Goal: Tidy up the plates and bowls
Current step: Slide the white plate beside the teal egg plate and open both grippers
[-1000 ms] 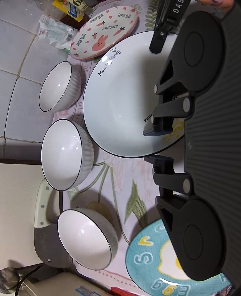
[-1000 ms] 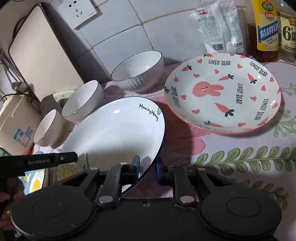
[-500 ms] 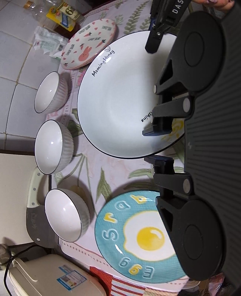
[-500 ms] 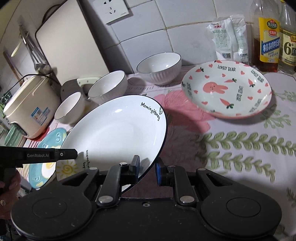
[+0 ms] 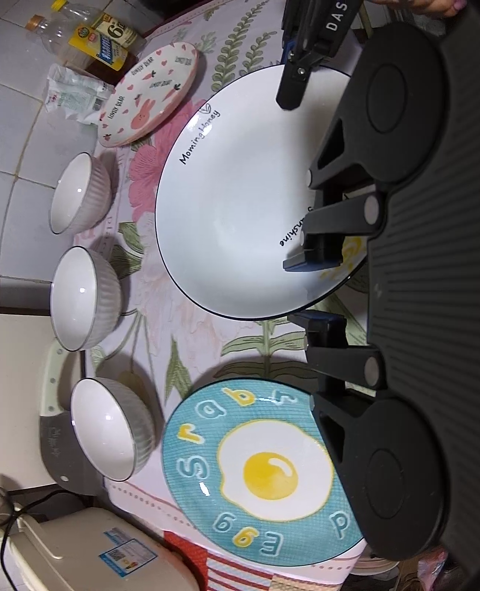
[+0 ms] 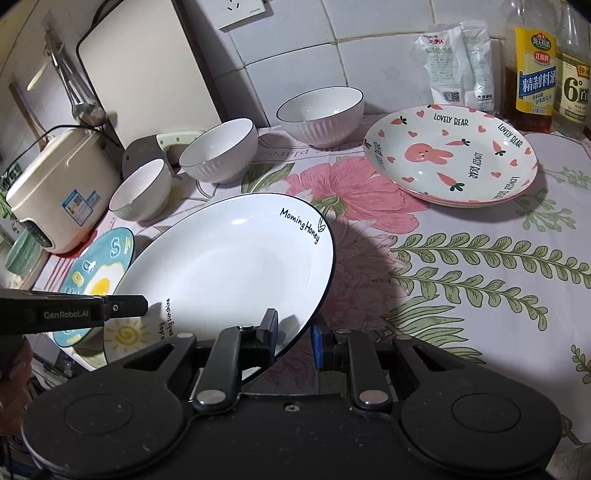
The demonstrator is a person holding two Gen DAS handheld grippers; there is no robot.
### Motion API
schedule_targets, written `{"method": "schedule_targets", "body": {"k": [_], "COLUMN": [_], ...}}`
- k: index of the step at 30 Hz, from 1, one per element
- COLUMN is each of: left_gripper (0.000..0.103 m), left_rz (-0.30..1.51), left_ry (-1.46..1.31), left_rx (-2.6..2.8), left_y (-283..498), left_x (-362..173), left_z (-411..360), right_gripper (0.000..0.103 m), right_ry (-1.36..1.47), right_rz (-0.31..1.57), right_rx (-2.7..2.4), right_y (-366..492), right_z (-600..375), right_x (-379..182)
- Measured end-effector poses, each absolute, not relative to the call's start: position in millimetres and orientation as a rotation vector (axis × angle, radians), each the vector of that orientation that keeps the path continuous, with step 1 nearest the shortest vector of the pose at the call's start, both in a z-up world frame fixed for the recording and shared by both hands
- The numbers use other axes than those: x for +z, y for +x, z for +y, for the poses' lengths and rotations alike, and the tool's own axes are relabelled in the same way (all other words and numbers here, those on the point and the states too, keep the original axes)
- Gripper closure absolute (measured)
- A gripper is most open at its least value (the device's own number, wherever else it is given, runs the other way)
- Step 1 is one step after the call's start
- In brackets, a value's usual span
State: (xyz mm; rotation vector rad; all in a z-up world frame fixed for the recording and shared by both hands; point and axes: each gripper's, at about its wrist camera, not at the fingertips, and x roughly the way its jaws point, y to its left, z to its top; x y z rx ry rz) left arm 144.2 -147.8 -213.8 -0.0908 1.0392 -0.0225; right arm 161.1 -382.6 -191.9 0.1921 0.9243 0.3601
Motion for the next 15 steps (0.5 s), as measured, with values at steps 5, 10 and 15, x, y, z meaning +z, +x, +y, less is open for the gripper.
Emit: {"method": "schedule_targets", "body": {"k": [5, 10, 15], "left_gripper": [0.083, 0.083, 0.083], "left_rz": [1.064, 1.088, 1.136], "left_ry": [-0.098, -0.135, -0.141], "left_rx": [-0.029, -0.020, -0.012], "left_y": [143, 143, 146], "left_x": [-223, -229, -236], "left_z": [-150, -150, -151], "right_gripper": [0.079, 0.080, 0.080], "right_ry": [0.154, 0.130, 0.114], "right_rz": [0.919, 0.909, 0.945], "right_rx": [0.360, 0.360, 0.337], "right_y": [158, 159, 161], "right_z": [-382, -383, -380], "right_x": [-199, -203, -208]}}
